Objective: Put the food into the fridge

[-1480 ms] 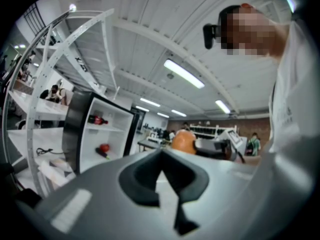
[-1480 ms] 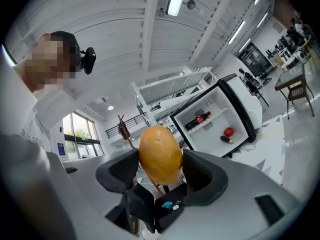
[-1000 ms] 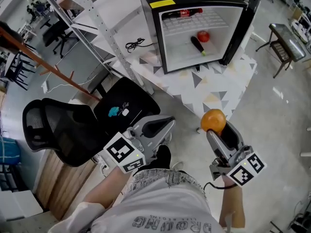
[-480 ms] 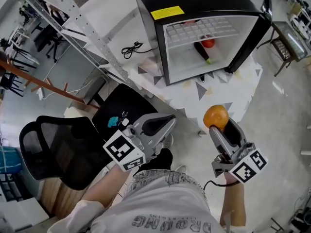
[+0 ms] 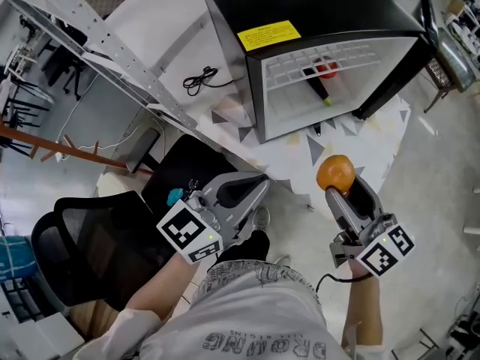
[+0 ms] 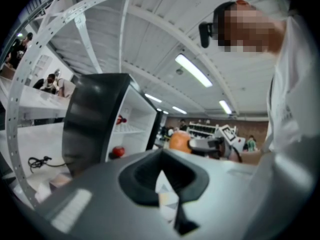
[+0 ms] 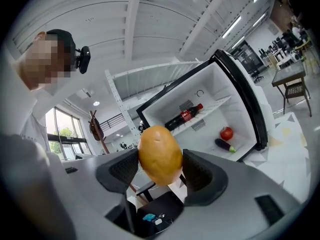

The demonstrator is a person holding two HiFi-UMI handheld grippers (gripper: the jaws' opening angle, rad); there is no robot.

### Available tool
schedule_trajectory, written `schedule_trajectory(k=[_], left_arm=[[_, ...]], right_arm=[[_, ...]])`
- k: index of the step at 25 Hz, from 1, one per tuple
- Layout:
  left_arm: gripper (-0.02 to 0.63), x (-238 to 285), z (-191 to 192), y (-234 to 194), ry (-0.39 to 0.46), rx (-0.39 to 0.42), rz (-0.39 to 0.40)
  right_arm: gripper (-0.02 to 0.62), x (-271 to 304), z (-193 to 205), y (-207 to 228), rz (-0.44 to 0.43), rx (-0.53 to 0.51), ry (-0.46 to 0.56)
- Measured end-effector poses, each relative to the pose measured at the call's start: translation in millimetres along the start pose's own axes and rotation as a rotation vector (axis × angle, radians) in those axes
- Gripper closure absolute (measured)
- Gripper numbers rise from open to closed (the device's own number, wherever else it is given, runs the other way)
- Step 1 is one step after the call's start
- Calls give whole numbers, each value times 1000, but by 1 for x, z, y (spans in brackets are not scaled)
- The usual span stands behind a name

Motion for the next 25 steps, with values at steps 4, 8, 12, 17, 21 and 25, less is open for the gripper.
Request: schedule_trajectory(k=[4,8,12,17,21,25], left_arm=[[600,4,-2,-20,-6,-5,11],[600,9,-1,-39,-20,3,16],[600,12,-2,-54,-34,4,32],[600,17,-6,-67,-45,16,43],[600,23,-8,-71,-50,33,50],[600,25,-10,-73,-55,44,36]], right_arm=[[321,19,-2,5,19,4,-8],[321,39,-3,11,39,2,-19],[321,56,-2,17,54,-3,-22],[321,77,3,30,72,-13,-35],[321,92,6,50,84,-18,-47],[321,104,10,66,85,-11,-56]])
Point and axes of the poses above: the fingertips, and each gripper's own axes: x forward along the fingers, y to its right, z out of its underside, the point moved 7 cm from there along -x, backward along the fingers, and after that the axes turned 3 degrees about y, right-handed, at the moved point
